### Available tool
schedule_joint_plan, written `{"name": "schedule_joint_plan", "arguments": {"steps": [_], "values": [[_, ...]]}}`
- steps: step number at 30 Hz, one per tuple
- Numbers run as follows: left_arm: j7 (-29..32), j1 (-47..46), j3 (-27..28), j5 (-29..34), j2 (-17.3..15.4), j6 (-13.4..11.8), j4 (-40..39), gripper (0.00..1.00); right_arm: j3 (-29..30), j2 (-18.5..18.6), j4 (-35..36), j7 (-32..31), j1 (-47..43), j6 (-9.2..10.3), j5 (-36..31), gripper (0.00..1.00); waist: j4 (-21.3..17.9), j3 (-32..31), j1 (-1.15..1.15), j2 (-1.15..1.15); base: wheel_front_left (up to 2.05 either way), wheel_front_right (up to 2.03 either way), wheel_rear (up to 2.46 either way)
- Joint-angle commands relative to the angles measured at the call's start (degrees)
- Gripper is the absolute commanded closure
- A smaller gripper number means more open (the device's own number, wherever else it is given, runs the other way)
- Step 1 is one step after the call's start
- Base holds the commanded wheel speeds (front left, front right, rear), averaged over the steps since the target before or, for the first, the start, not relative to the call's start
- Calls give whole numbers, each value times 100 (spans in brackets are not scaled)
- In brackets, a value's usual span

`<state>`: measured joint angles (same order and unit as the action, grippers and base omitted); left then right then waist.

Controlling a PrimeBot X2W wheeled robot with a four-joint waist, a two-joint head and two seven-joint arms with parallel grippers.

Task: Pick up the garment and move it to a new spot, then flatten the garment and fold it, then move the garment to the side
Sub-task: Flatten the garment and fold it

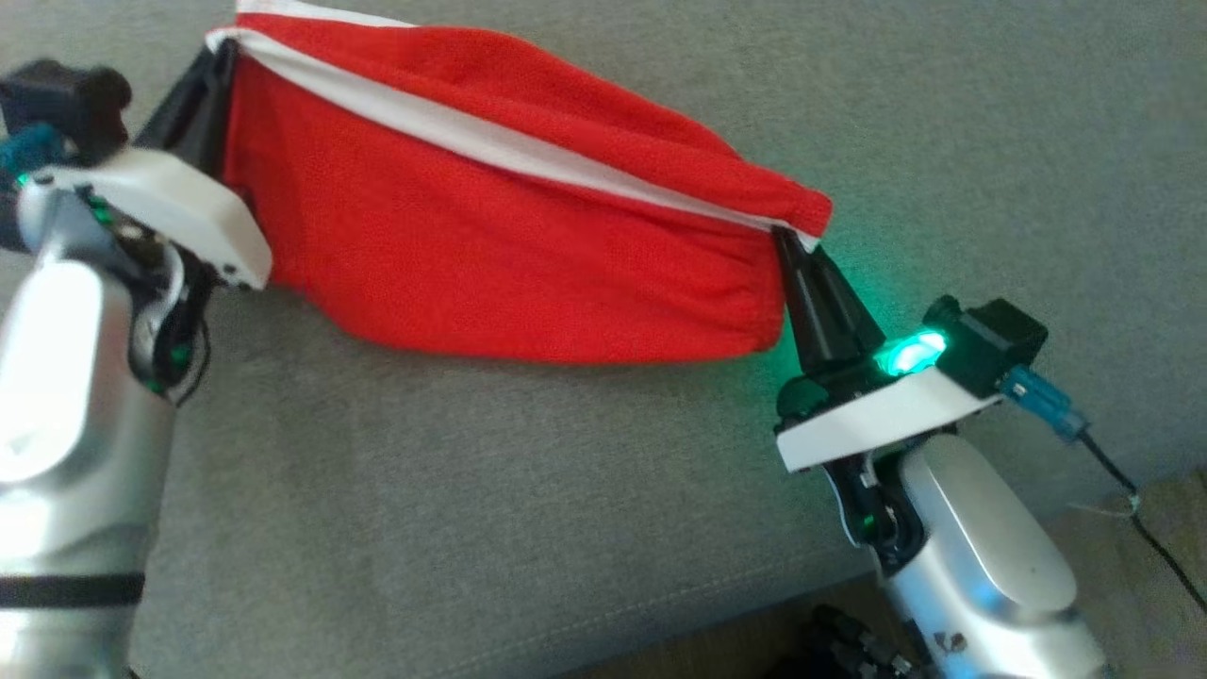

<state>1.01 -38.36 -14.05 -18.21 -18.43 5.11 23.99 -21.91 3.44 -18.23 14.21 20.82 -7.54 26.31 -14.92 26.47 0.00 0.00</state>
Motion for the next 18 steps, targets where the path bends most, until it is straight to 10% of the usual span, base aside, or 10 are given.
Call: {"name": "schedule_joint_plan", "arguments": {"steps": [1, 14, 17, 18], "values": [[28, -360, 190, 52, -314, 9, -27, 100, -148, -55, 139, 77, 136, 5, 72, 100, -115, 87, 0, 0, 0, 0, 0], [446, -1164, 69, 60, -443, 48, 987, 100, -386, -56, 86, 78, 553, 5, 260, 100, -308, 151, 0, 0, 0, 0, 0], [444, -1249, 51, 38, -429, 52, 1112, 47, -394, -56, 55, 78, 605, 5, 254, 42, -307, 145, 0, 0, 0, 0, 0], [430, -1263, 50, 26, -413, 45, 1134, 12, -389, -56, 61, 78, 610, 5, 248, 0, -301, 136, 0, 0, 0, 0, 0]]}}
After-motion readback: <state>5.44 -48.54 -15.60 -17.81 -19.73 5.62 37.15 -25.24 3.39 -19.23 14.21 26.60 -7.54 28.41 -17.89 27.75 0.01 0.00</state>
